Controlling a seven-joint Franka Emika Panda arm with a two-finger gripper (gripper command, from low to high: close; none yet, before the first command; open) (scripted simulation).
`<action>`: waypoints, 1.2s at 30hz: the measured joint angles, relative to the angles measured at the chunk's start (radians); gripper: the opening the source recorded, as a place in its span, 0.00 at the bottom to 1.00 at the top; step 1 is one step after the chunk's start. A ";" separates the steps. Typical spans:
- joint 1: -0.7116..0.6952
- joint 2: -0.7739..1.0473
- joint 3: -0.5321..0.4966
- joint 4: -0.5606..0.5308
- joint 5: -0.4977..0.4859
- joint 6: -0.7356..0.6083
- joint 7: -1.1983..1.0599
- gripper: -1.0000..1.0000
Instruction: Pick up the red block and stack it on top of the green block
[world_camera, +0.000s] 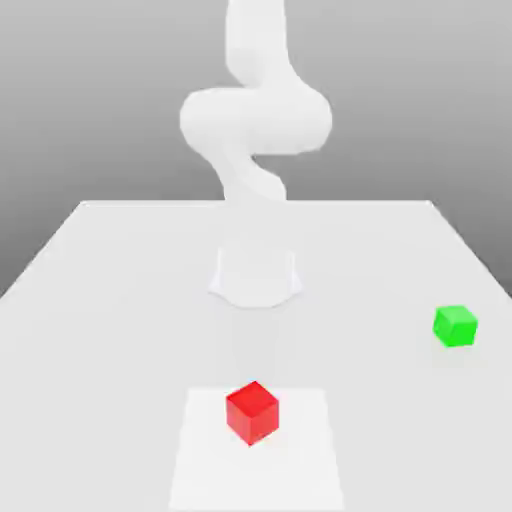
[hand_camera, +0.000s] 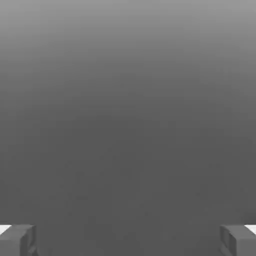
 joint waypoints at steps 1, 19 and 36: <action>0.018 0.026 -0.023 -0.015 0.015 0.015 -0.033 0.50; 0.245 0.491 -0.229 -0.266 0.205 0.251 -0.527 0.50; 0.219 0.748 -0.232 -0.454 -0.037 0.472 -0.630 0.50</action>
